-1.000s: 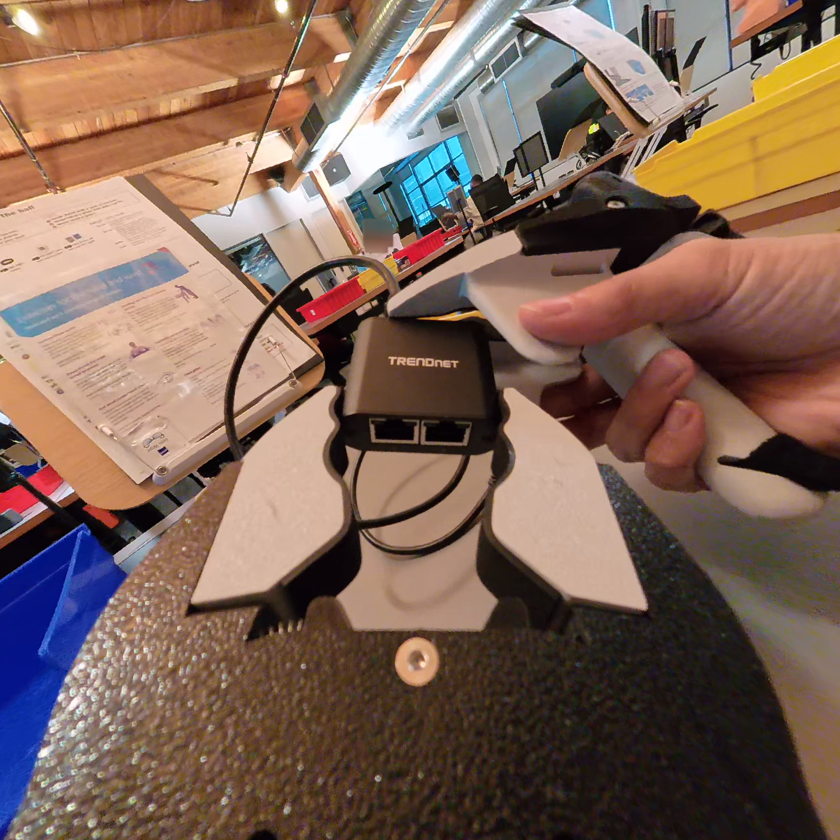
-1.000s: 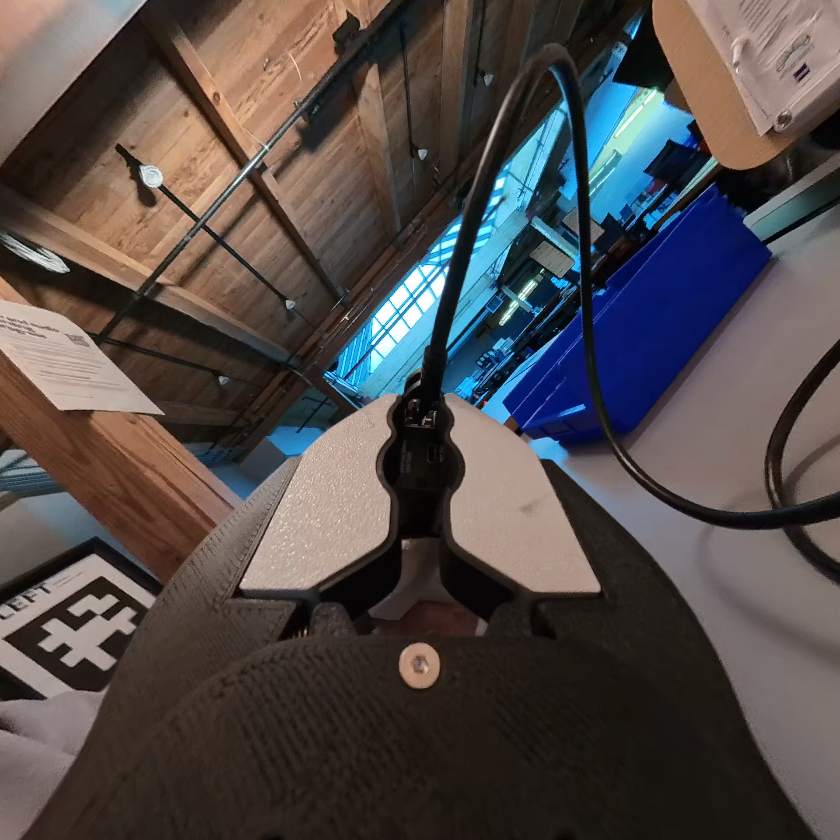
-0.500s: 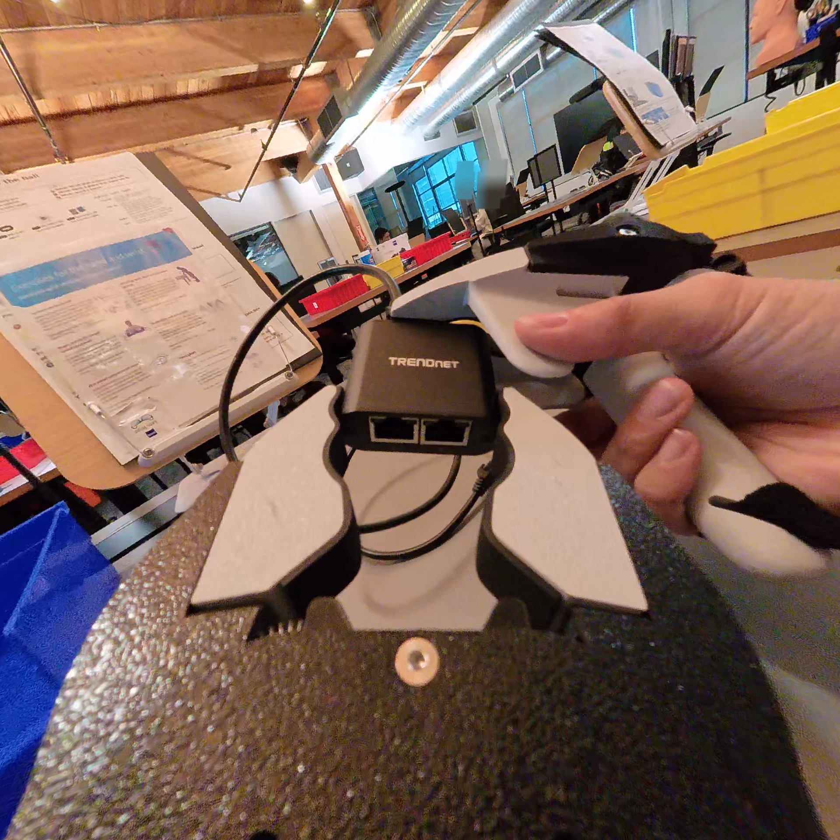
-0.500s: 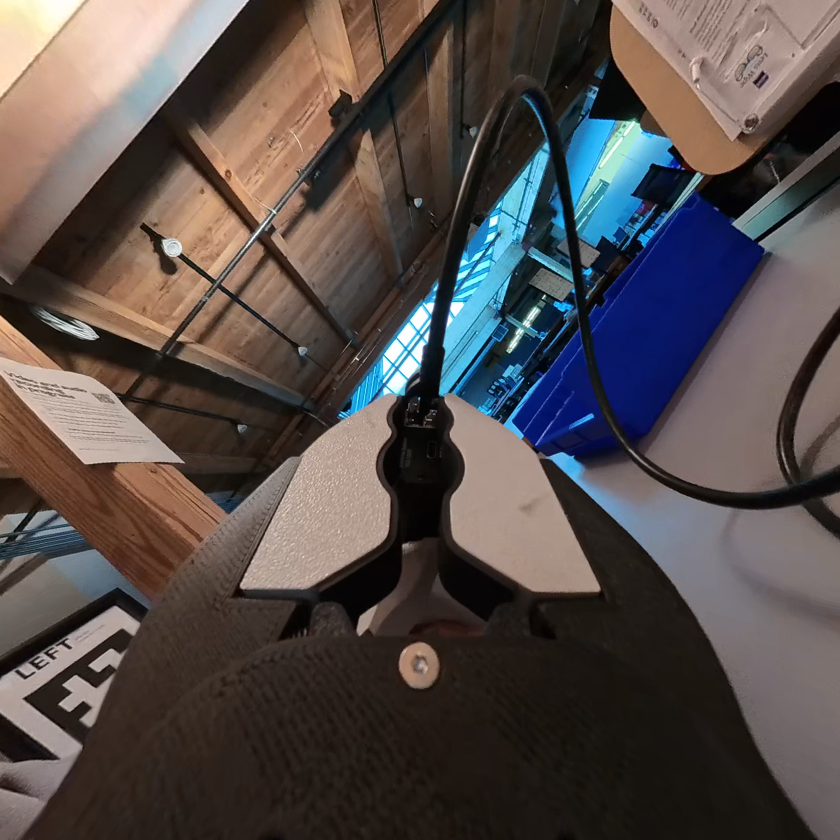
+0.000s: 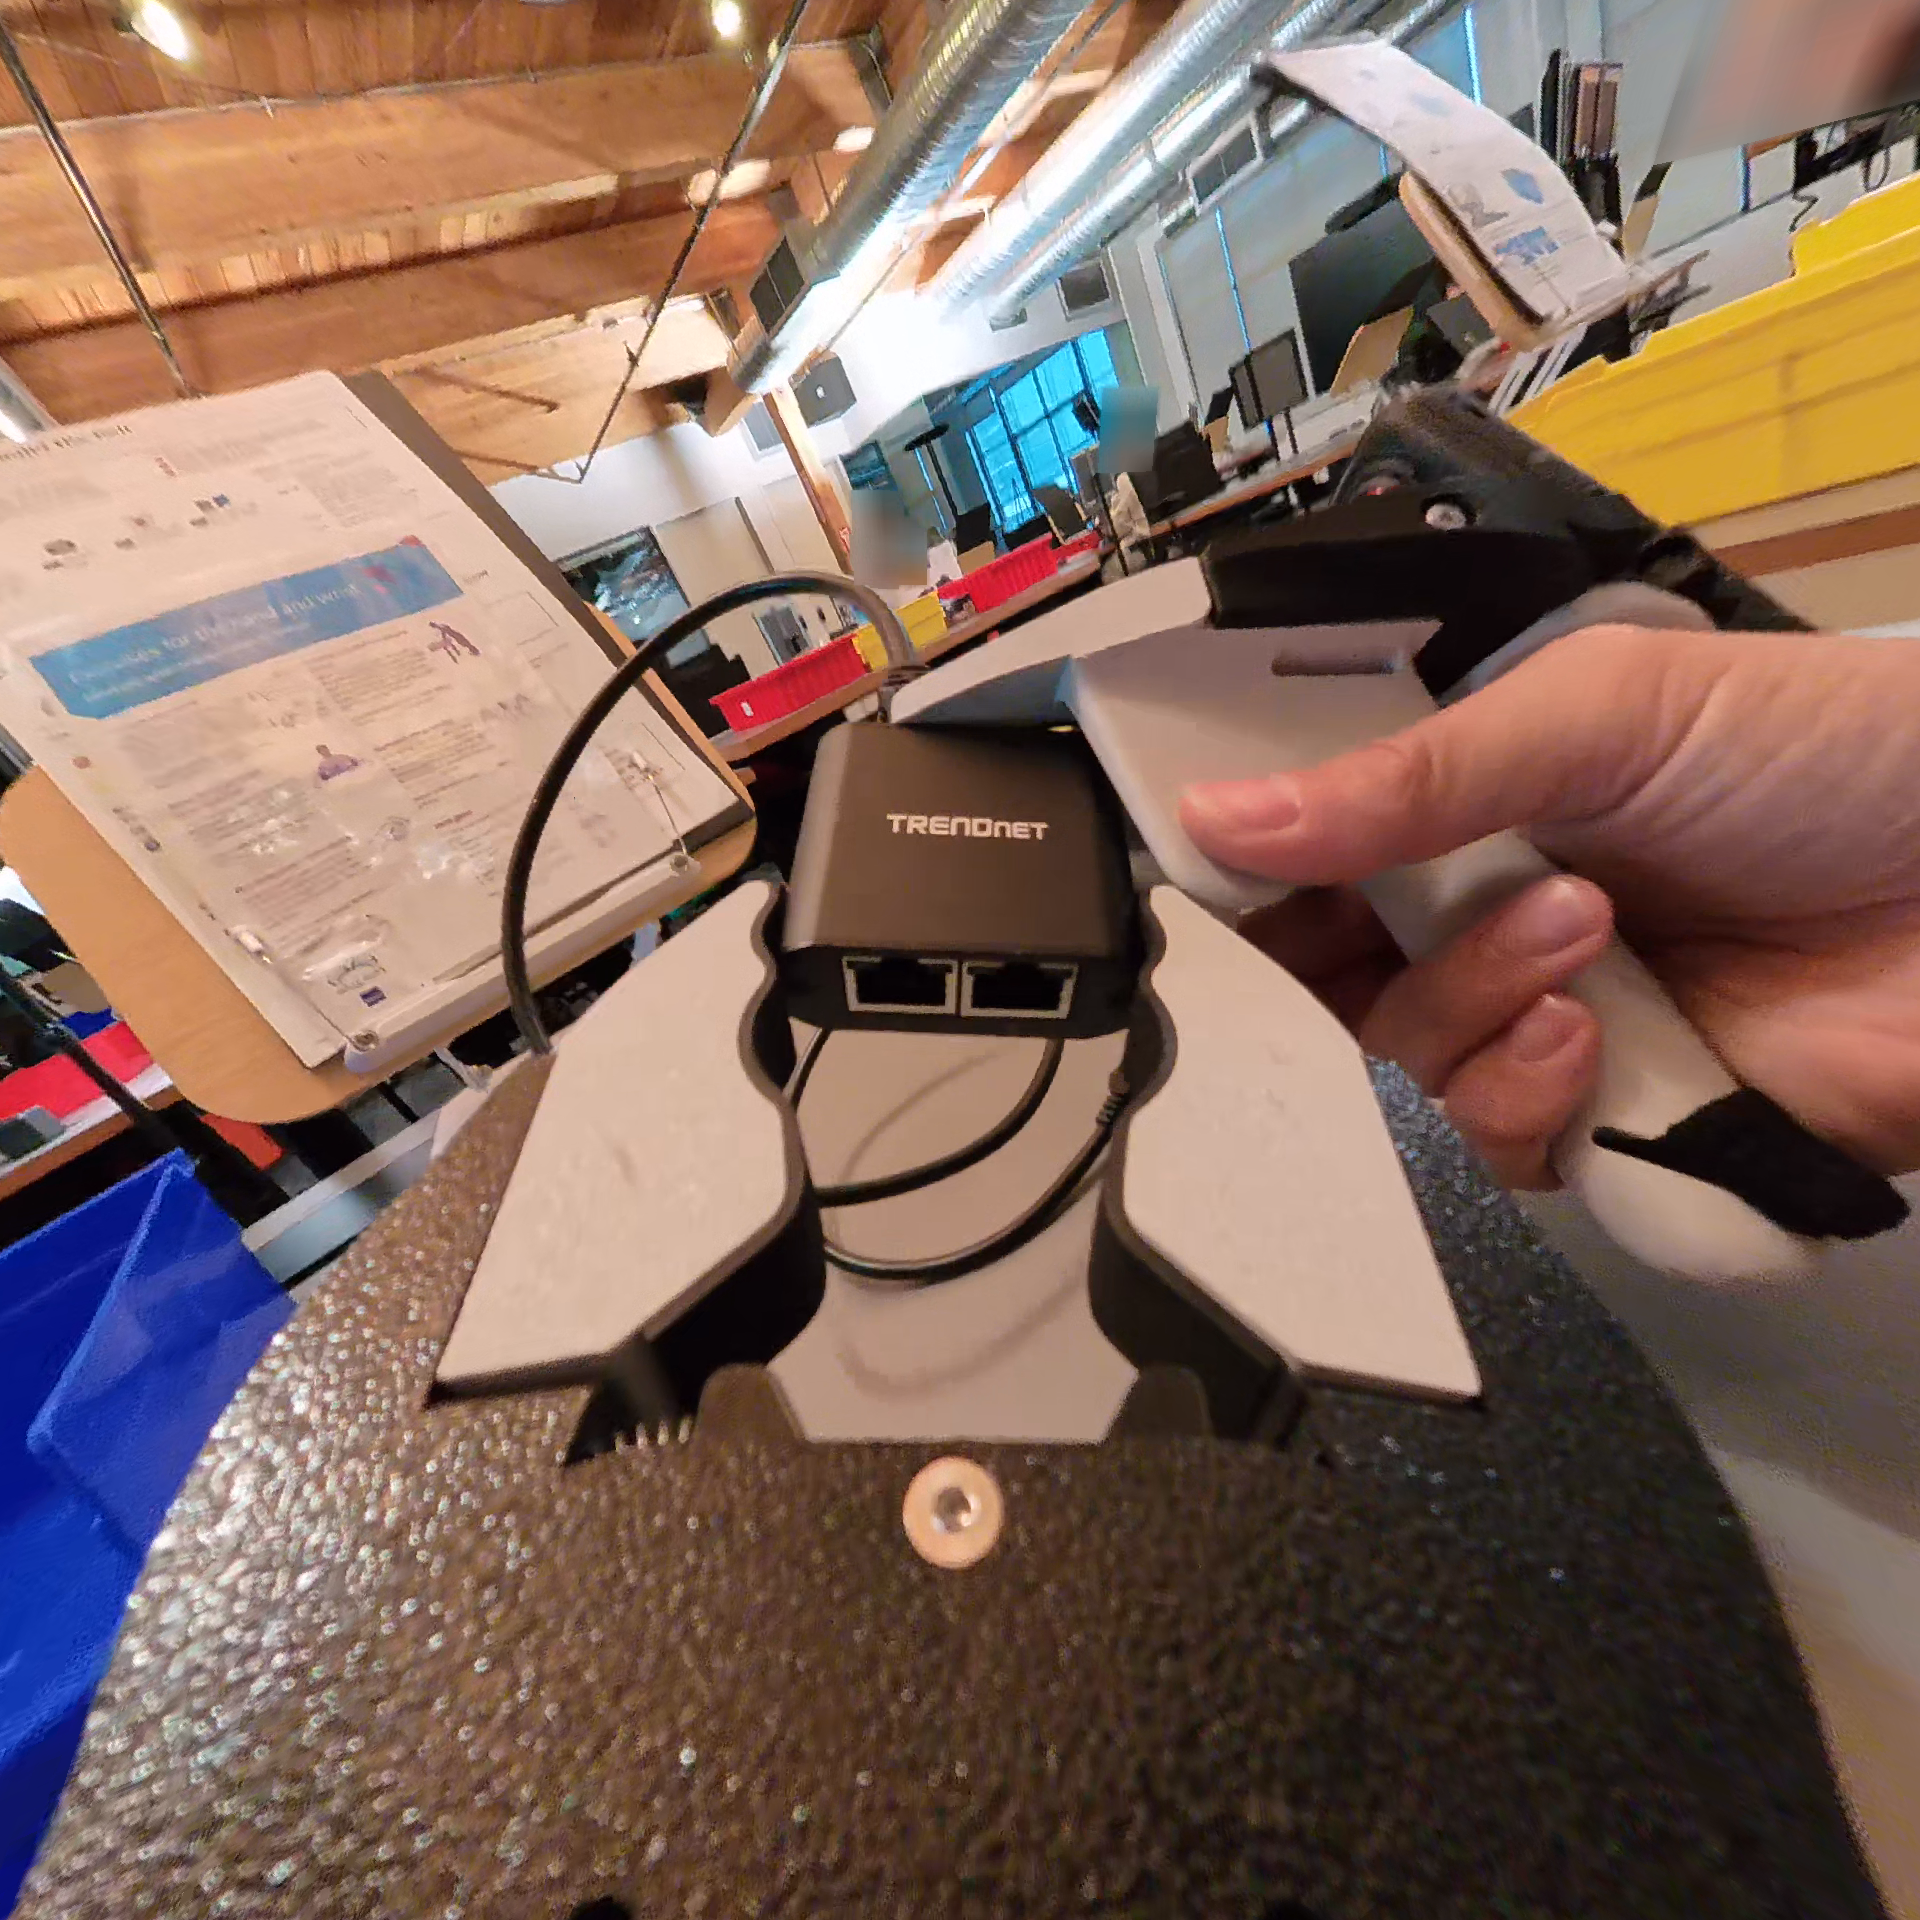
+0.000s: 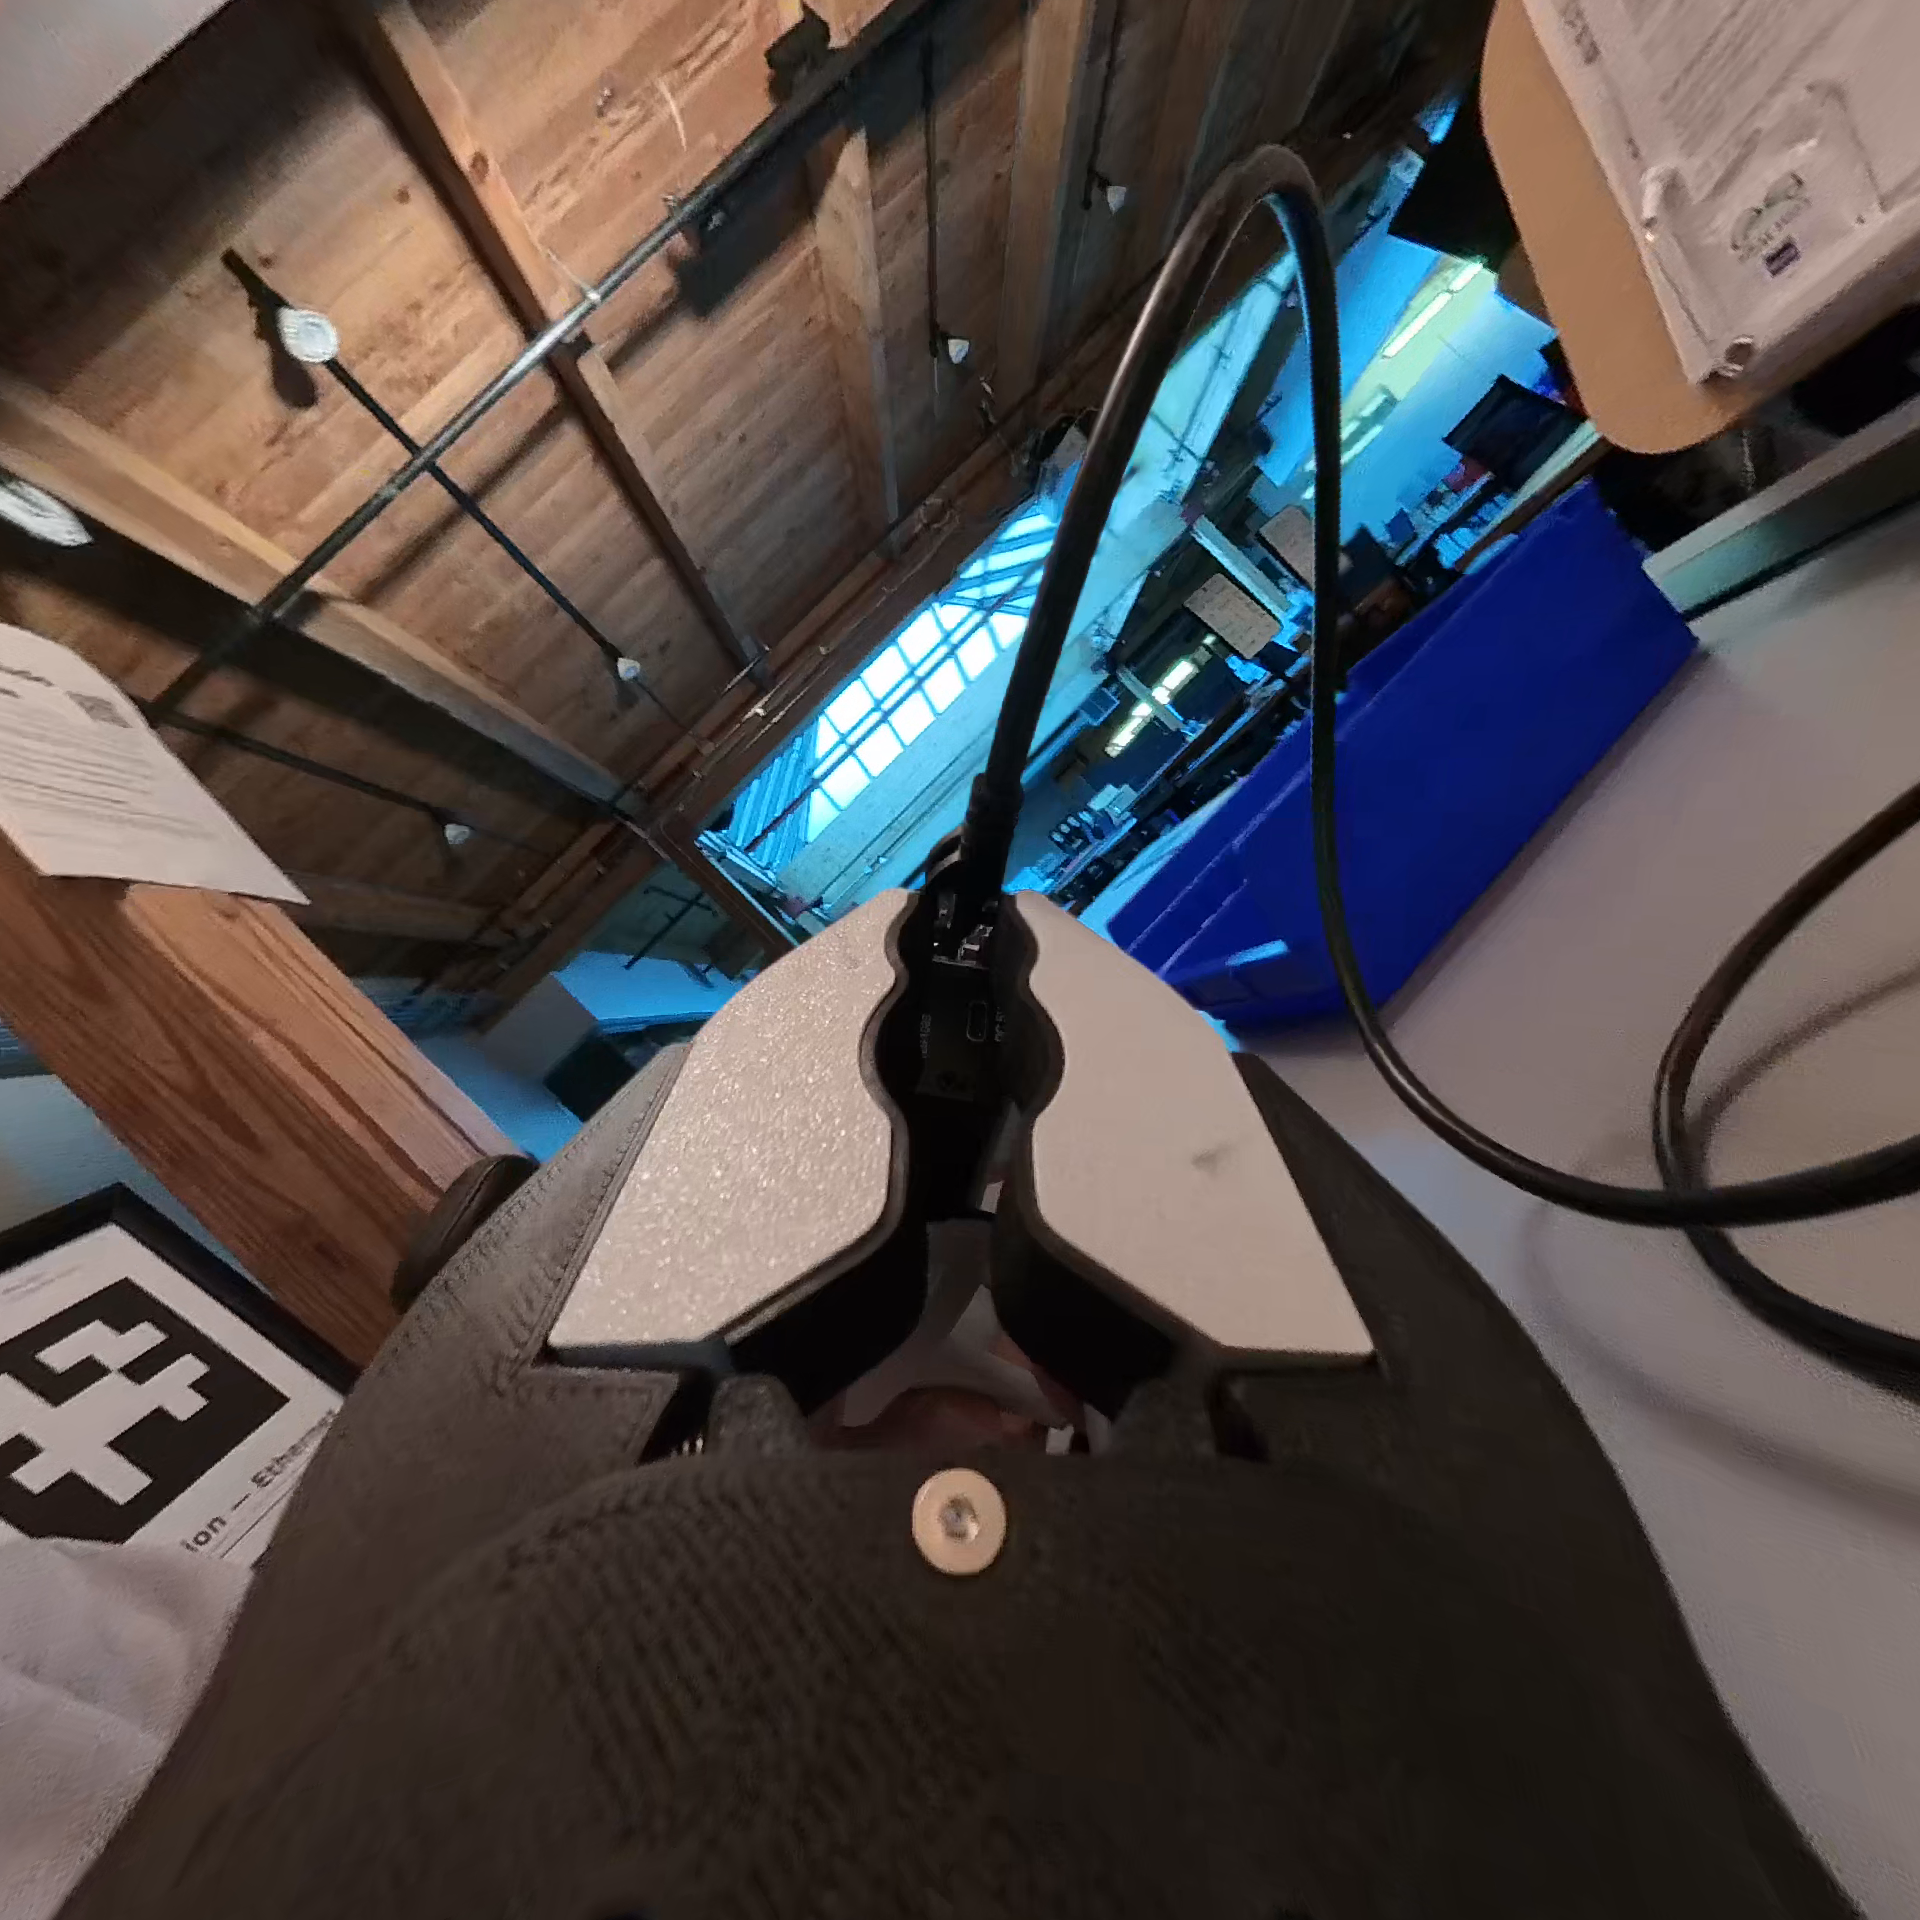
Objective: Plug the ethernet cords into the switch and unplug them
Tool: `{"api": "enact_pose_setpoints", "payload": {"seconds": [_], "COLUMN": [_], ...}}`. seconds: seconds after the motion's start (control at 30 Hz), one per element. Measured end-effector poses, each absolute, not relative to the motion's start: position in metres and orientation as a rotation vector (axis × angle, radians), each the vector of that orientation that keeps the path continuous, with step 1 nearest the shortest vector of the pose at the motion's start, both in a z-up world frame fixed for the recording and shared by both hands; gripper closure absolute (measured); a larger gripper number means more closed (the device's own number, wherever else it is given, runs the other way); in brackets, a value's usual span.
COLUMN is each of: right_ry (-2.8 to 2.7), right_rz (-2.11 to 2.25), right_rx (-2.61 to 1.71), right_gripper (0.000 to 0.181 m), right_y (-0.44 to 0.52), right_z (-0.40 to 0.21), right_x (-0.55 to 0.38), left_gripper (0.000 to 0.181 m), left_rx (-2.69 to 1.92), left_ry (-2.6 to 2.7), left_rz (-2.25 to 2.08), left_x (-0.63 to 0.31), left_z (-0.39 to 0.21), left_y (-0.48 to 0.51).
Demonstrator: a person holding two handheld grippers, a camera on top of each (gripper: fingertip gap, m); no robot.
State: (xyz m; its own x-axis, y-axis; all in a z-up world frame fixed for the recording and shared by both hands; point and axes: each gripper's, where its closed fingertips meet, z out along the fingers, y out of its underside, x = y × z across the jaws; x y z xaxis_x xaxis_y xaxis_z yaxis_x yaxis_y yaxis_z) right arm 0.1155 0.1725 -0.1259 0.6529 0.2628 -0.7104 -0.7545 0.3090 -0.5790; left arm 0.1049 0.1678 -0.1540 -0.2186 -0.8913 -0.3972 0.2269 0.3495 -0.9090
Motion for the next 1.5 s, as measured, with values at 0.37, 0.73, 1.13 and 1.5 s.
{"api": "enact_pose_setpoints", "payload": {"seconds": [0.37,0.73,1.13,1.5], "right_ry": [0.429,0.421,0.455,0.405], "right_rz": [0.778,0.825,0.804,0.729], "right_rx": [-1.041,-1.026,-1.039,-1.063], "right_gripper": [0.169,0.166,0.169,0.168], "right_y": [0.171,0.169,0.169,0.165], "right_z": [-0.121,-0.115,-0.111,-0.109], "right_x": [0.113,0.112,0.110,0.108], "left_gripper": [0.120,0.120,0.120,0.120], "left_rx": [-0.596,-0.552,-0.612,-0.594], "left_ry": [1.442,1.458,1.414,1.429], "left_rz": [-1.049,-1.066,-1.169,-1.213], "left_x": [0.103,0.099,0.098,0.096], "left_z": [-0.150,-0.147,-0.138,-0.137], "left_y": [0.169,0.160,0.166,0.164]}}
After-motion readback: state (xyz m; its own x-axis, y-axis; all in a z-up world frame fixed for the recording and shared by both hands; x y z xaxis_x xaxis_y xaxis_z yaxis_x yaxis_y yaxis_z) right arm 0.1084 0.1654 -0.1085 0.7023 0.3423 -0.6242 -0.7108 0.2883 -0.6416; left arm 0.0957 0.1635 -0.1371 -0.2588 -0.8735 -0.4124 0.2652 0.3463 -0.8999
